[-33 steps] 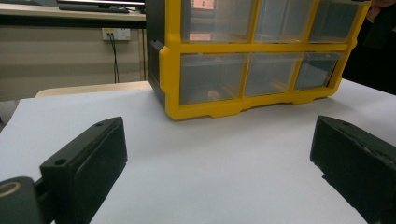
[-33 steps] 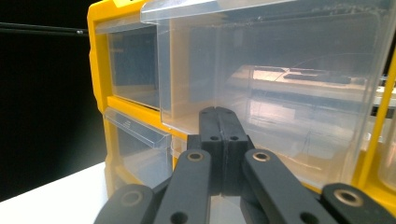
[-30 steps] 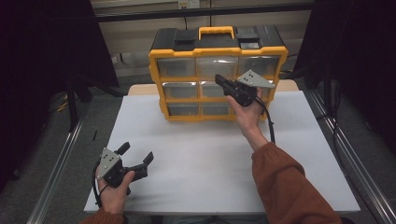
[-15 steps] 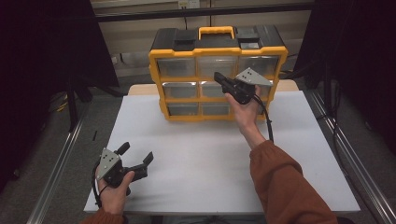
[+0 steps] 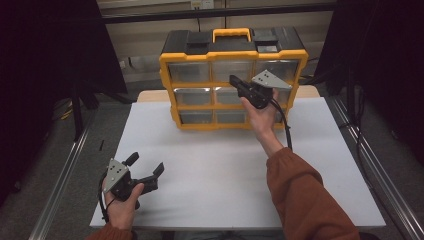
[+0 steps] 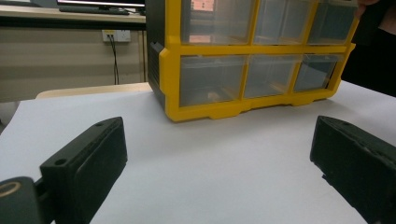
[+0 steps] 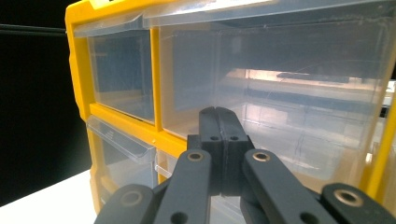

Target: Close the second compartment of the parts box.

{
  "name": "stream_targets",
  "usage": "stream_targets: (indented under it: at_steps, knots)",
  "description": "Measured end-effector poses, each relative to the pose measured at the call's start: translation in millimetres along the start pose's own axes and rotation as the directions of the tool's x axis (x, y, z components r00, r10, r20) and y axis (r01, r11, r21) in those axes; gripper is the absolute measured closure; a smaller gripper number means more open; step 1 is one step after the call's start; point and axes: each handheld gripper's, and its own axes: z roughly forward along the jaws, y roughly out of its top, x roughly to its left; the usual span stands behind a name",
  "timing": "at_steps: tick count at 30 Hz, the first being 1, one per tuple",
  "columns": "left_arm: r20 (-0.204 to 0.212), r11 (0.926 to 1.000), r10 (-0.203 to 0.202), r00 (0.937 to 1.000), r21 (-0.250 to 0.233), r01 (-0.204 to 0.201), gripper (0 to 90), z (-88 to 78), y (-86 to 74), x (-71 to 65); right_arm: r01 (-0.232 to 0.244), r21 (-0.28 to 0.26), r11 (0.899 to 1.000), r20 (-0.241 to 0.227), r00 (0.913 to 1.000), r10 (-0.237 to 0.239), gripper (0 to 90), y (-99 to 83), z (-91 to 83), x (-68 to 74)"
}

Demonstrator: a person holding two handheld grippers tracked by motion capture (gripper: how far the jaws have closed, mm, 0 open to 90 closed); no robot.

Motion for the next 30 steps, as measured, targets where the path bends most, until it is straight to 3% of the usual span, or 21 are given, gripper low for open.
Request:
stream_targets:
  at_steps: [2, 10, 17, 20, 21, 24, 28, 30]
  knots:
    - [0.003, 0.9997, 0.021, 0.9998, 0.012, -0.021, 3.9, -1.0, 0.4, 1.6, 0.002, 0.003, 1.0, 0.003, 1.0, -0.002, 90.0, 0.5, 0.8, -0.1]
    - [0.003, 0.9999, 0.014, 0.9999, 0.008, -0.014, 3.9, -0.6, 0.7, 0.7, 0.012, 0.022, 1.0, 0.022, 0.9997, -0.012, 90.0, 2.4, 2.5, 0.0]
    - [0.006, 1.0, -0.005, 1.0, 0.007, 0.005, 3.9, 0.8, 1.3, 0.9, -0.014, 0.048, 0.999, 0.021, 0.9997, 0.013, 90.0, 1.3, 2.6, 0.0]
    - [0.01, 0.9999, 0.008, 0.9999, 0.008, -0.008, 4.0, 2.5, 0.8, 1.4, -0.022, 0.044, 0.999, 0.021, 0.9996, 0.021, 90.0, 0.8, 2.5, -0.4]
    - [0.011, 1.0, -0.007, 0.9999, 0.005, 0.007, 3.9, 3.3, 0.6, 0.7, -0.034, 0.042, 0.999, 0.012, 0.9994, 0.034, 90.0, 0.0, 2.2, -1.1]
    - [0.011, 1.0, 0.0, 0.9999, 0.01, 0.0, 4.0, 4.1, 0.8, 1.0, -0.058, 0.033, 0.998, -0.003, 0.9983, 0.059, 84.1, -2.4, 1.4, -0.6]
    - [0.008, 0.9999, -0.013, 0.9999, 0.003, 0.013, 3.9, 4.0, 0.5, 0.3, -0.057, 0.024, 0.998, -0.005, 0.9983, 0.057, 78.9, -3.8, -2.7, 1.7]
    - [0.011, 0.9999, 0.005, 0.9999, 0.014, -0.005, 4.0, 3.0, 0.7, 1.7, -0.059, 0.019, 0.998, -0.008, 0.9982, 0.059, 73.5, -3.8, -5.8, 2.0]
